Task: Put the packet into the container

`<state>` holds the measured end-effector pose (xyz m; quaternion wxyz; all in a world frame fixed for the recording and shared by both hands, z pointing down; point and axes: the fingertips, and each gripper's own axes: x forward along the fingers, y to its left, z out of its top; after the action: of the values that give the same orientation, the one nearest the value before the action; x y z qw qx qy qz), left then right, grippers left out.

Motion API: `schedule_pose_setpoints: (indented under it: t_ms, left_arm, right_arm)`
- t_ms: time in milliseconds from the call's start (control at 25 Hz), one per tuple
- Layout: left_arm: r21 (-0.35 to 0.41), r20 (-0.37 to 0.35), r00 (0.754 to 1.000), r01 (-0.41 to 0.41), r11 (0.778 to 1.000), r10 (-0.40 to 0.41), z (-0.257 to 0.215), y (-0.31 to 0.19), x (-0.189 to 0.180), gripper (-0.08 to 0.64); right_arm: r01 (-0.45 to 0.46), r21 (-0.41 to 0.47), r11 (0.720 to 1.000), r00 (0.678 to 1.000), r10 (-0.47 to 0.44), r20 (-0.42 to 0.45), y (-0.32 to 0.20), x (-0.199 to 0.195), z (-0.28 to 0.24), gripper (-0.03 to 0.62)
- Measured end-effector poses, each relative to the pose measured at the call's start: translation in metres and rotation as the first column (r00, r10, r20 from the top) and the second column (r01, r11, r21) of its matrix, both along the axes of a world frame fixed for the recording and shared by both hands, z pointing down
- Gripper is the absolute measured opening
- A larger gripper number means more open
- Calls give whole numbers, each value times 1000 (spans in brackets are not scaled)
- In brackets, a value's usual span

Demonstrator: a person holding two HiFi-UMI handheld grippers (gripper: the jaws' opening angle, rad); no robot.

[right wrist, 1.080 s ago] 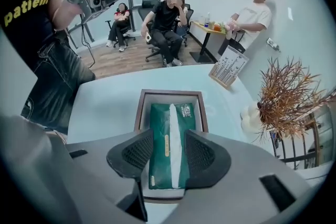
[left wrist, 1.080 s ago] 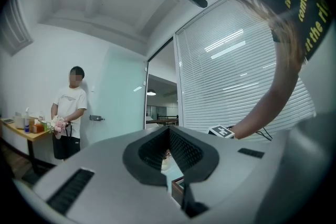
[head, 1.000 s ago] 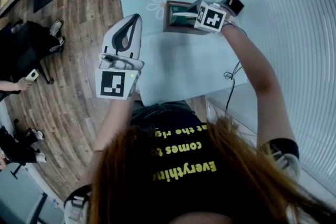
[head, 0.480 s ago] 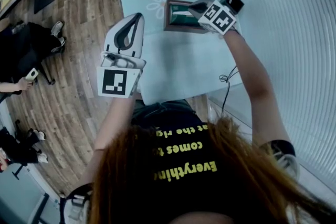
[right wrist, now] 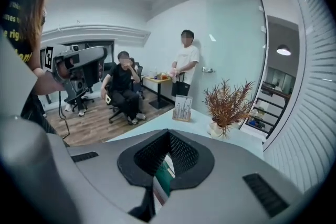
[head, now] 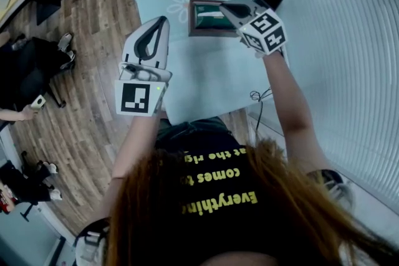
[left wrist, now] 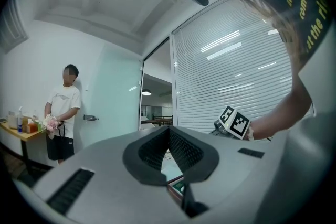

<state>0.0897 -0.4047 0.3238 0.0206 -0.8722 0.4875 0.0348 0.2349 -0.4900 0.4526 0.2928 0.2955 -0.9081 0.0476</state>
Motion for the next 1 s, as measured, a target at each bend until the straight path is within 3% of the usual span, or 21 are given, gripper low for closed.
schedule_pose_setpoints:
  t_ms: [200,440,1000]
  left_arm:
    - [-3,6,1000,-16,1000,16,1,3,4,2]
    - [-4,15,1000,-25,1000,25,3,3,5,2]
    - [6,24,994,-104,995,104,-3,28,32,2]
  right_arm:
    - [-61,86,994,992,51,113,25,-6,-27,23]
    - [-185,170,968,937,121,329,56,-2,-79,23]
    - [-321,268,908,871,173,459,125,13,-137,23]
